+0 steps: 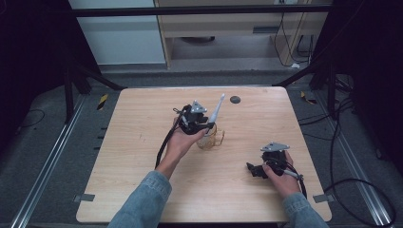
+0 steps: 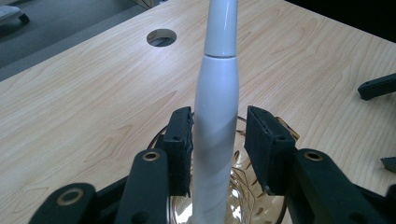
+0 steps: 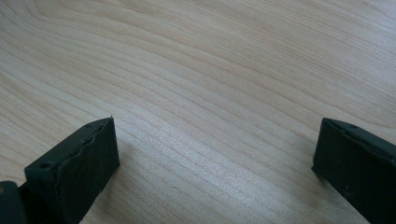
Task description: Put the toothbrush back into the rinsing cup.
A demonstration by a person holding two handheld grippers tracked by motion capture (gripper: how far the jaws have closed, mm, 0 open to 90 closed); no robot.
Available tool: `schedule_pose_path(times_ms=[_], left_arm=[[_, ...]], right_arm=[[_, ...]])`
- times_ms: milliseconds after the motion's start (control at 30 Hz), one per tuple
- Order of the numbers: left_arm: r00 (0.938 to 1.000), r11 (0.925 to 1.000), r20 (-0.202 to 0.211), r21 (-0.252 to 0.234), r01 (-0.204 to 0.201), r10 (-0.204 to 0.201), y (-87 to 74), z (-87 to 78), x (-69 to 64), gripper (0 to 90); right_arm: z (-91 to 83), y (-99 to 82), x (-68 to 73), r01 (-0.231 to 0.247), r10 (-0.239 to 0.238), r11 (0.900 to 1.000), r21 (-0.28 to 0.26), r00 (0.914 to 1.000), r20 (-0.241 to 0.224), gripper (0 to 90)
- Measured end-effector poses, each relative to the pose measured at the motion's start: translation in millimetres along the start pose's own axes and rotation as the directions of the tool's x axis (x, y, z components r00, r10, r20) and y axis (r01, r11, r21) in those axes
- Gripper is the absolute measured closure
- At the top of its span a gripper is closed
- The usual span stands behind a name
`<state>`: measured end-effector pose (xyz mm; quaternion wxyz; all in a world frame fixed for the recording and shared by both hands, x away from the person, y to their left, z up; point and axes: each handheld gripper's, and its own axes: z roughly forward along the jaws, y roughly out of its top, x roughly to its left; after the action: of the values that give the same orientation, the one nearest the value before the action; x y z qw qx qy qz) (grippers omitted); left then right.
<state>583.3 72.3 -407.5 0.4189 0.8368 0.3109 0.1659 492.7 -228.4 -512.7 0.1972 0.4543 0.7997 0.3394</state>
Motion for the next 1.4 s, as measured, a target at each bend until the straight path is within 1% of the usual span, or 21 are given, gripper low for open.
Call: schedule_pose_path(times_ms=[100, 167, 200, 367, 467, 533, 667, 733, 833, 867, 900, 967, 1000, 1100, 1133, 1200, 1267, 1300, 1400], left_arm=[[1.0000, 1.0000, -0.004, -0.007, -0.004, 0.004, 0.3, -3.0, -1.0, 60.4], [0.9998, 0.9998, -0.018, -0.015, -0.013, 0.012, 0.9, -6.2, -2.6, 58.8], [0.9994, 0.9995, -0.027, -0.022, -0.024, 0.024, 1.4, -8.8, -4.1, 56.6], [0.9985, 0.9989, -0.039, -0.024, -0.040, 0.039, 2.0, -13.5, -5.3, 51.1], [0.9984, 0.9987, -0.039, -0.028, -0.043, 0.041, 2.5, -16.9, -5.9, 44.2], [0.9980, 0.9983, -0.045, -0.036, -0.046, 0.044, 3.2, -19.4, -6.1, 42.4], [0.9981, 0.9976, -0.033, -0.045, -0.054, 0.052, 4.6, -24.1, -6.1, 32.5], [0.9983, 0.9969, -0.025, -0.057, -0.055, 0.053, 4.8, -27.2, -6.2, 27.7], [0.9990, 0.9967, -0.009, -0.068, -0.044, 0.044, 4.8, -30.7, -6.2, 19.8], [0.9992, 0.9969, -0.002, -0.068, -0.039, 0.039, 4.5, -31.6, -6.5, 18.1], [0.9993, 0.9971, -0.005, -0.066, -0.038, 0.038, 4.2, -32.1, -7.2, 16.3], [0.9986, 0.9971, -0.011, -0.057, -0.051, 0.051, 3.0, -32.5, -8.9, 13.1], [0.9985, 0.9972, -0.008, -0.051, -0.055, 0.055, 2.4, -32.6, -9.9, 11.8], [0.9984, 0.9974, -0.002, -0.044, -0.057, 0.057, 0.9, -33.9, -12.4, 7.8], [0.9984, 0.9974, -0.003, -0.045, -0.056, 0.056, 0.3, -34.7, -13.1, 7.2], [0.9977, 0.9973, -0.015, -0.030, -0.067, 0.066, -1.9, -36.4, -14.4, 6.3], [0.9975, 0.9975, -0.022, -0.020, -0.067, 0.067, -3.9, -37.4, -13.8, 5.3], [0.9981, 0.9981, -0.022, -0.019, -0.059, 0.058, -4.9, -38.3, -13.2, 5.2], [0.9983, 0.9985, -0.028, -0.019, -0.051, 0.051, -8.0, -41.6, -9.9, 5.1]], right_arm=[[0.0, 0.0, 0.0, 0.000, 0.000, 1.0000, 0.000, 1.0000, 0.000, 0.3], [0.0, 0.0, 0.0, 0.000, 0.000, 1.0000, 0.000, 1.0000, 0.000, 0.3], [0.0, 0.0, 0.0, 0.000, 0.000, 1.0000, 0.000, 1.0000, 0.000, 0.3], [0.0, 0.0, 0.0, 0.000, 0.000, 1.0000, 0.000, 1.0000, 0.000, 0.3], [0.0, 0.0, 0.0, 0.000, 0.000, 1.0000, 0.000, 1.0000, 0.000, 0.3], [0.0, 0.0, 0.0, 0.000, 0.000, 1.0000, 0.000, 1.0000, 0.000, 0.3], [0.0, 0.0, 0.0, 0.000, 0.000, 1.0000, 0.000, 1.0000, 0.000, 0.3], [0.0, 0.0, 0.0, 0.000, 0.000, 1.0000, 0.000, 1.0000, 0.000, 0.3], [-0.1, 0.0, 0.0, 0.000, 0.000, 1.0000, 0.001, 1.0000, 0.000, 0.3], [0.0, 0.0, 0.1, 0.000, 0.000, 1.0000, 0.000, 1.0000, 0.000, 0.3], [0.0, 0.0, 0.0, 0.000, 0.000, 1.0000, 0.000, 1.0000, -0.001, 0.3], [0.0, 0.0, 0.0, 0.000, 0.000, 1.0000, 0.000, 1.0000, -0.001, 0.3], [0.0, 0.0, 0.0, 0.000, 0.000, 1.0000, 0.000, 1.0000, -0.001, 0.3], [0.0, 0.0, 0.0, 0.000, 0.000, 1.0000, 0.000, 1.0000, -0.001, 0.3], [0.0, 0.0, 0.0, 0.000, 0.000, 1.0000, 0.000, 1.0000, -0.001, 0.3], [-0.5, -0.3, 0.1, 0.002, -0.002, 1.0000, 0.000, 1.0000, -0.004, 0.4], [-1.0, -0.5, 0.2, -0.002, 0.002, 1.0000, 0.001, 1.0000, -0.005, 0.4], [-0.9, -0.7, 0.1, -0.002, 0.002, 1.0000, 0.000, 1.0000, -0.005, 0.3], [-0.8, -0.6, -0.1, 0.000, 0.000, 1.0000, 0.000, 1.0000, -0.004, 0.4]])
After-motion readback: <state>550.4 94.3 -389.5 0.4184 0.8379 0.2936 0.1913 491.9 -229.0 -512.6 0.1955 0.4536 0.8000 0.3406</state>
